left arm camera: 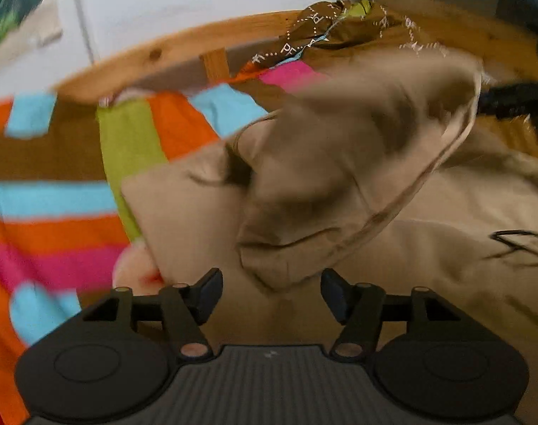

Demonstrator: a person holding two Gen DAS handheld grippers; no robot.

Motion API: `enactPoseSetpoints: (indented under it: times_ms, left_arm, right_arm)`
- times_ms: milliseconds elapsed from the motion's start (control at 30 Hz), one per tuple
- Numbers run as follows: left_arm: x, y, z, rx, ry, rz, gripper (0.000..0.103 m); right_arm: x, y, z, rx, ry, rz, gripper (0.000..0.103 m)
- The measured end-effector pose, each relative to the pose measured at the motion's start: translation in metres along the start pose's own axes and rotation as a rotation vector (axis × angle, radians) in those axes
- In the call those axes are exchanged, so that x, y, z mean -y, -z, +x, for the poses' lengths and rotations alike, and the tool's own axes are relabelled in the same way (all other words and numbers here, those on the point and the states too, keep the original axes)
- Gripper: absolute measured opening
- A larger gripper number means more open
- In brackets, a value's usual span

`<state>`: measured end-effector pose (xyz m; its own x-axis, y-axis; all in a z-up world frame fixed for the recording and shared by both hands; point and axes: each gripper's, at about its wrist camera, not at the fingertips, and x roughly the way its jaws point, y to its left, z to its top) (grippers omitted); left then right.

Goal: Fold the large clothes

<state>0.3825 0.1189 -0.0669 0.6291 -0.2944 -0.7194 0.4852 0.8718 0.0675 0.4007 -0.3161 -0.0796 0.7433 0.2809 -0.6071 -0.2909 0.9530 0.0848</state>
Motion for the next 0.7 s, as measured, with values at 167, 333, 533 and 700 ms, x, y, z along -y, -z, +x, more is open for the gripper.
enactPoseSetpoints:
  times_ms: [167,333,533,700]
  left_arm:
    - [-0.027,0.013,-0.027,0.004,0.106,-0.208,0.067]
    - [-0.057,0.002,-0.018,0.022,0.211,-0.472,0.067]
    - [-0.082,-0.005,0.022,-0.091,0.357,-0.800,0.069]
    - [-0.089,0.000,0.063,-0.174,0.352,-0.988,0.068]
  right_arm:
    - [0.014,0.013,-0.027,-0.076,-0.034,0.066,0.052]
    - [0.040,0.013,-0.023,-0.101,-0.157,0.420,0.054]
    - [0.032,0.005,0.013,-0.182,-0.196,0.684,0.056]
    - [0.021,-0.001,0.051,-0.211,-0.114,0.718,0.021]
